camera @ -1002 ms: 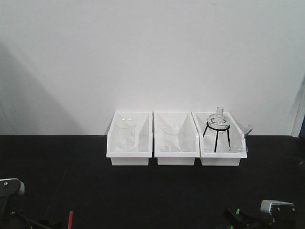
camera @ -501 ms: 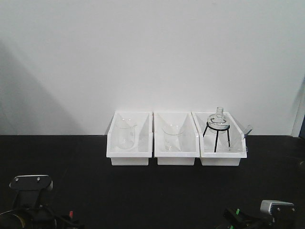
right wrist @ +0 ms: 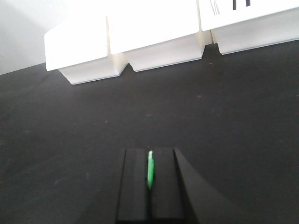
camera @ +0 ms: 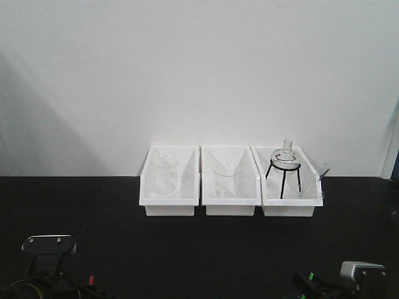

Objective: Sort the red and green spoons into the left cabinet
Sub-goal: 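Close both grippers and lift the spoons out of the beakers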

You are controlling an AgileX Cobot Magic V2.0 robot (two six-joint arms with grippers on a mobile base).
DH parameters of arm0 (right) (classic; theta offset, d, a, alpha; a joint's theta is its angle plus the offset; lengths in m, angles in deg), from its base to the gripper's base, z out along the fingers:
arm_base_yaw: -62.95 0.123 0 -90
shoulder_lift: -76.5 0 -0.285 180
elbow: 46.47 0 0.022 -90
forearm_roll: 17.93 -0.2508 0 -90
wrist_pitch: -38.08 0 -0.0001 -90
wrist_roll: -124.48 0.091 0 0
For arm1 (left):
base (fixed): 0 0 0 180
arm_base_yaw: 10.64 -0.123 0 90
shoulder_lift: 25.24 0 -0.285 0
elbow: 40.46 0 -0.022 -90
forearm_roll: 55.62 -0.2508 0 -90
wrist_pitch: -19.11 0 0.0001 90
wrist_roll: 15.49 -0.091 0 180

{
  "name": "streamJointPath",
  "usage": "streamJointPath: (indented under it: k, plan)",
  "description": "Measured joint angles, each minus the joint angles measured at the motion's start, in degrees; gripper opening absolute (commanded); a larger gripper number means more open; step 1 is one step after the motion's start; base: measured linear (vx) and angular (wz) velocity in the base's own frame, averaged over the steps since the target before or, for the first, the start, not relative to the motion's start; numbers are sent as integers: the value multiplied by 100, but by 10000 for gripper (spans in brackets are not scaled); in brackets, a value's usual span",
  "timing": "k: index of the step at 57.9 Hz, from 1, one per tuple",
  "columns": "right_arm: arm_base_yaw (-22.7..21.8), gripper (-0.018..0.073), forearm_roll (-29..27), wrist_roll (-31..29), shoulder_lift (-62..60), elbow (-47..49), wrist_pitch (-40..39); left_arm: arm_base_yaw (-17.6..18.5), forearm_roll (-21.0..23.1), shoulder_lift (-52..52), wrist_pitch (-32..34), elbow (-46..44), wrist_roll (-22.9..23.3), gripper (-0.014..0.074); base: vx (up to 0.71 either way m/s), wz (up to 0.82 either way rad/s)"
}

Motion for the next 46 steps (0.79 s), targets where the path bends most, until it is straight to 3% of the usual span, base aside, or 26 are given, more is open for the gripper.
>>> streamJointPath:
  k: [10,15,46]
  plan:
    - [0,-9,0,0,0,0,0,0,0,0,74,0,0,78,0,0]
    - [0,-9,0,0,0,0,0,0,0,0,95,0,0,-9,0,0]
    - [0,-6,104,-184,-25,0,-5,0,-5,-665,146,0,-14,-1,0,0]
